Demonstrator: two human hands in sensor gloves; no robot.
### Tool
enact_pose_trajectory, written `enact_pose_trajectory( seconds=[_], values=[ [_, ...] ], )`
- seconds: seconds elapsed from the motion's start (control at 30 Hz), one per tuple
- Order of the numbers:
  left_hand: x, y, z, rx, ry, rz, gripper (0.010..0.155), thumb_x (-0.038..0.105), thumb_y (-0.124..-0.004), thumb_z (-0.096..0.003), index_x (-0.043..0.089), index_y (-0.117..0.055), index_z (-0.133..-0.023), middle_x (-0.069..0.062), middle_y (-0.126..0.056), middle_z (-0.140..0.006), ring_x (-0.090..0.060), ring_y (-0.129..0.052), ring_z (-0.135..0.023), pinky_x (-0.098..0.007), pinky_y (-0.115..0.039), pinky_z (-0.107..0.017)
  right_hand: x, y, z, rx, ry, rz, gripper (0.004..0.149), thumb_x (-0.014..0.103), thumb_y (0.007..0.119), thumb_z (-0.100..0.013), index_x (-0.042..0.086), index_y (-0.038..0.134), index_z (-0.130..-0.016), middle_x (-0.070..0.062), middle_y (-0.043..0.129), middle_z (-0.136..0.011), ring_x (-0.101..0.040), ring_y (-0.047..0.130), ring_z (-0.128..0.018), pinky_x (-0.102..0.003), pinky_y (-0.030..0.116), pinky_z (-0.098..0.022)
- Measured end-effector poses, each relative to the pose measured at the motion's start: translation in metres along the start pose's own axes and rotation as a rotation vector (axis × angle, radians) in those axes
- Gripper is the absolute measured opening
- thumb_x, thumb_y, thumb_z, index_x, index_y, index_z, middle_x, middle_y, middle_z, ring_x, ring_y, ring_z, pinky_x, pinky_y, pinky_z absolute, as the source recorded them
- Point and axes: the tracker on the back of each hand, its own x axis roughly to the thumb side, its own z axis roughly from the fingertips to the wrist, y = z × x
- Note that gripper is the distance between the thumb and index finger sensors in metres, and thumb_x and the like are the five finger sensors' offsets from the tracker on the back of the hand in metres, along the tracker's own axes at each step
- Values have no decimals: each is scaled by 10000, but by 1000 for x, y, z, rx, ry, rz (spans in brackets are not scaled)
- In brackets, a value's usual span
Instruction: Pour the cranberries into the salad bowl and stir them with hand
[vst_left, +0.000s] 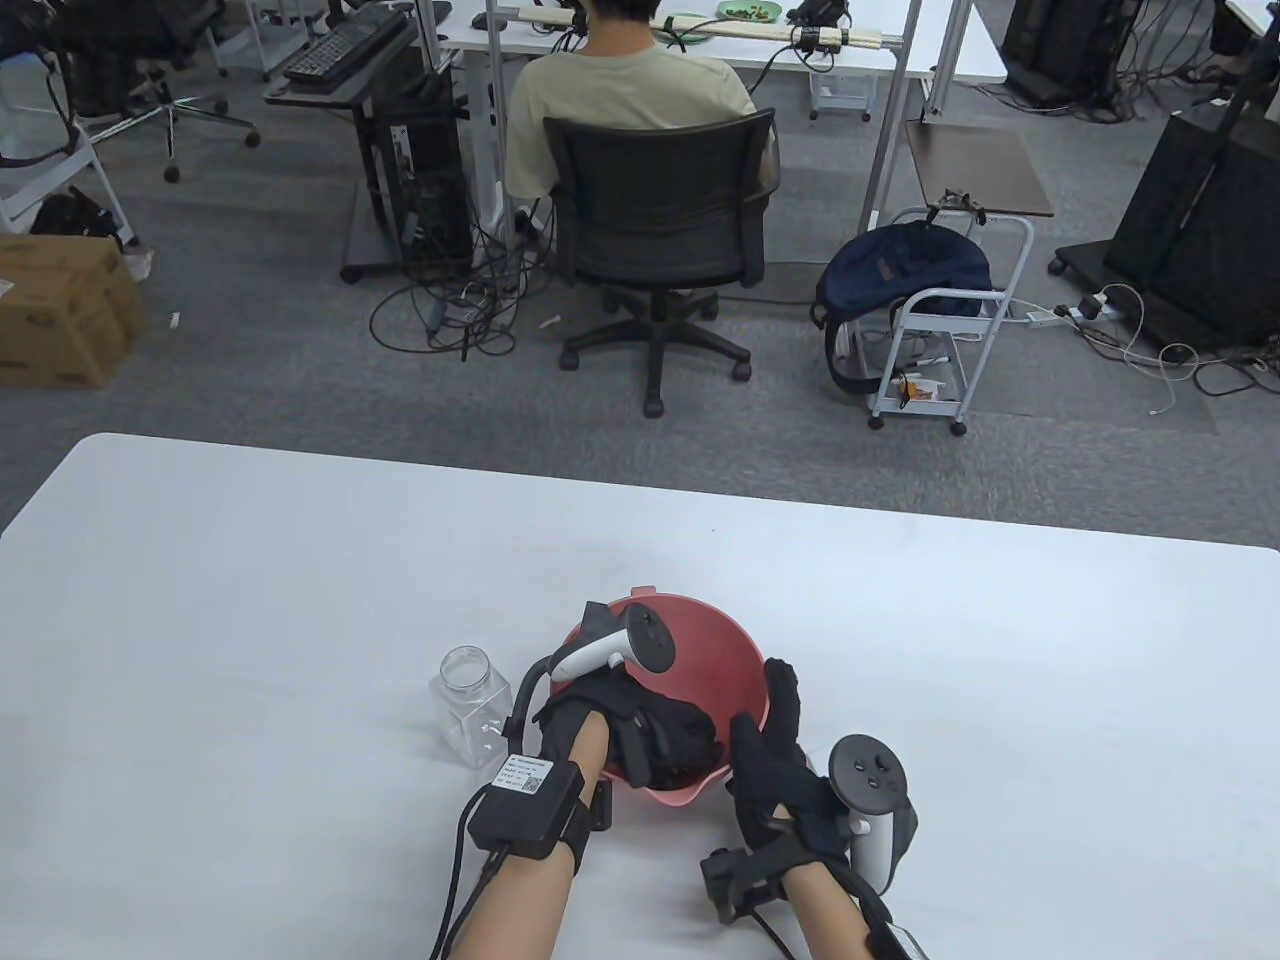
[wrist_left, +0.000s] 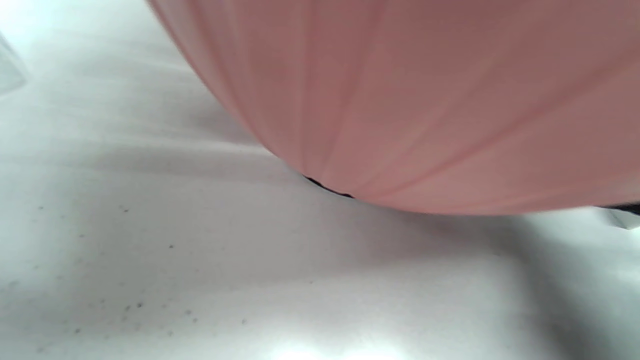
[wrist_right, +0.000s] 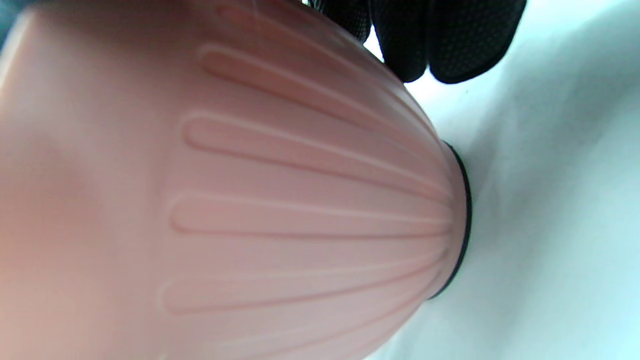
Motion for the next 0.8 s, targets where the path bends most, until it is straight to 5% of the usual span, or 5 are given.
enact_pose_trajectory(
  seconds=[0.4, 0.8],
  values=[
    [0, 0, 0, 15, -12, 9, 665, 834, -751, -452, 736, -538, -1075, 455, -587, -1238, 21, -521, -1235, -388, -630, -892, 0, 0, 0, -1, -2, 3, 700, 736, 600, -487, 564, 173, -1014, -173, 468, -1152, -462, 681, -929, -538, 734, -596],
    [0, 0, -1, 27, -24, 24, 726, 816, -660, -559, 535, -405, -1178, 164, -509, -1310, -104, -551, -1225, -431, -640, -866, -1, 0, 0, -2, 2, -2, 699, 735, 602, -487, 564, 177, -1015, -173, 473, -1151, -462, 684, -928, -539, 734, -594]
  ],
)
